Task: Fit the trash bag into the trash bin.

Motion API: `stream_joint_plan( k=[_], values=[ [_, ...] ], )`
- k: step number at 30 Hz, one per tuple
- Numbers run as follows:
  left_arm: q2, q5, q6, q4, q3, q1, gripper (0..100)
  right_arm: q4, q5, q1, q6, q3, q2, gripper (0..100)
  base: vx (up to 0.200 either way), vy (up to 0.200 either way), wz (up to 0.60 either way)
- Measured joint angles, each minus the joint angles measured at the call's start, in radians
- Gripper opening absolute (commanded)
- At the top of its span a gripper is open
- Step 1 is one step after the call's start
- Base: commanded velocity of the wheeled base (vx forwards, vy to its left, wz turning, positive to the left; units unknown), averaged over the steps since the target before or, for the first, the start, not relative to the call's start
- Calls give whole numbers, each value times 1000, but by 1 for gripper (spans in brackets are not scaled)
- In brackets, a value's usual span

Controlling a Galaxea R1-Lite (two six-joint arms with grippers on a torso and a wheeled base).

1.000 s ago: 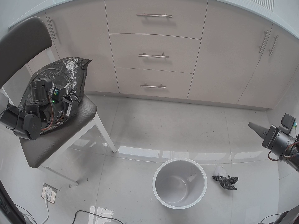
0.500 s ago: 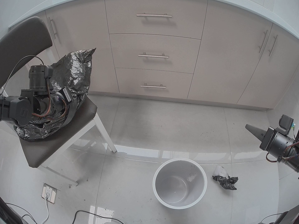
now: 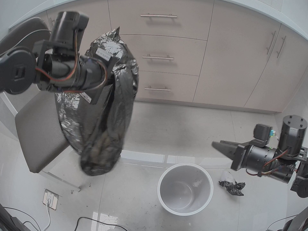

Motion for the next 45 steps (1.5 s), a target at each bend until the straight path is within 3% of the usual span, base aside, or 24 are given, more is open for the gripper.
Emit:
stream_joint_plan(
  k=[7,11,25,36,45],
  values=[
    [-35,-74,-41,73,-158,-70,0,18,-66,185,-45,-70,117,100,0,0,0],
    [-51,-82,-44,79,-164,-83,0,19,-91,229,-53,-88,163,100,0,0,0],
    [-85,-87,-49,75,-135,-100,0,19,-133,224,-102,-207,296,100,0,0,0],
    [-95,-88,-49,68,-98,-97,0,-96,-260,249,-94,-352,471,100,0,0,0],
    [-99,-119,-50,67,-70,-93,0,-107,-316,237,-119,-471,578,100,0,0,0]
  ],
)
